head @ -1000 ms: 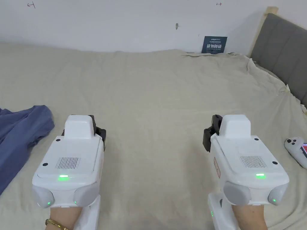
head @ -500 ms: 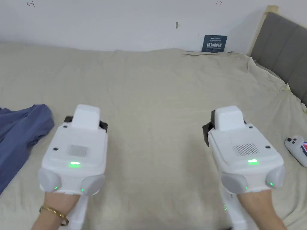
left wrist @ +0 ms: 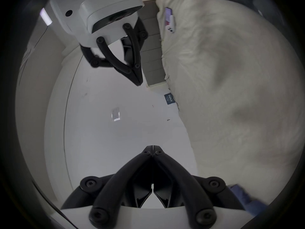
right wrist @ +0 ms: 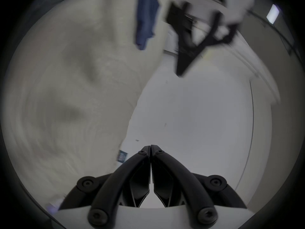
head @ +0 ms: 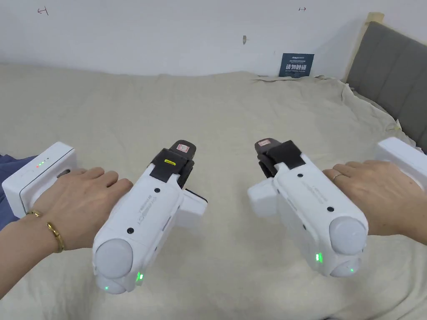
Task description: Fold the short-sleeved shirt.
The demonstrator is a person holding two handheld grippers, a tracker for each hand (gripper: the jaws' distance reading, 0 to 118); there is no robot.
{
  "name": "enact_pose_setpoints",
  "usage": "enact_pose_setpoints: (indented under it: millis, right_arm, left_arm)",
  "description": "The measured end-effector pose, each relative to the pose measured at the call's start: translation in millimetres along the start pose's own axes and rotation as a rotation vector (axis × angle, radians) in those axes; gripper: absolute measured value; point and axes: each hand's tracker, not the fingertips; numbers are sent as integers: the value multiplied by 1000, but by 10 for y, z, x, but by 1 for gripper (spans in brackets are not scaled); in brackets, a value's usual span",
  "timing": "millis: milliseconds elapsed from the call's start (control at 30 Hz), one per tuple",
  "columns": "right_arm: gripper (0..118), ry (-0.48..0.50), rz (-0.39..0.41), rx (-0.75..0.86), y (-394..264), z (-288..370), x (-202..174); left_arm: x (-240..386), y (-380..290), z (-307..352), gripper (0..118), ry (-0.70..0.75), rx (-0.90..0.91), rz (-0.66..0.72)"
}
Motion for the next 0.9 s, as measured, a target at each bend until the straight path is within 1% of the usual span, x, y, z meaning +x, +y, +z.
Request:
enact_pose_setpoints:
  millis: [33, 67, 100, 133, 200, 233, 267, 333, 400, 467, 600, 733, 800, 900]
  right_arm:
    - [0, 18, -217, -54, -10, -31, 143]
    - [0, 27, -452, -97, -63, -62, 264]
    - [0, 38, -707, -142, -143, -97, 392]
    - [0, 27, -942, -180, -255, -126, 471]
    - [0, -59, -1261, -182, -414, -115, 486]
    - [0, -103, -1384, -209, -463, -105, 458]
    - [0, -142, -1480, -227, -500, -88, 413]
    - [0, -179, -1636, -252, -527, -43, 309]
    - [0, -196, -1716, -269, -544, 4, 197]
    - [0, -192, -1750, -293, -460, 87, 129]
    - [0, -151, -1726, -314, -364, 150, -65]
    - [0, -108, -1731, -330, -332, 173, -196]
    - [0, -102, -1723, -340, -319, 177, -225]
    - [0, -96, -1736, -343, -334, 182, -228]
  left_arm:
    - [-97, -10, -22, 0, -10, -44, 157]
    - [-217, -26, -57, 0, -9, -99, 358]
    - [-359, -91, -110, 0, 5, -164, 599]
    - [-489, -168, -166, 0, 31, -242, 843]
    - [-622, -347, -221, 0, 74, -325, 1219]
    - [-648, -437, -246, 0, 115, -361, 1369]
    - [-622, -489, -248, 0, 157, -402, 1462]
    - [-532, -548, -222, 0, 203, -457, 1582]
    - [-435, -541, -169, 0, 221, -480, 1678]
    - [-321, -558, -132, 0, 225, -514, 1735]
    - [-127, -559, -106, 0, 204, -535, 1757]
    - [-70, -483, -61, 0, 172, -531, 1714]
    - [-97, -414, -16, 0, 165, -525, 1696]
    - [-108, -378, 36, 0, 155, -521, 1704]
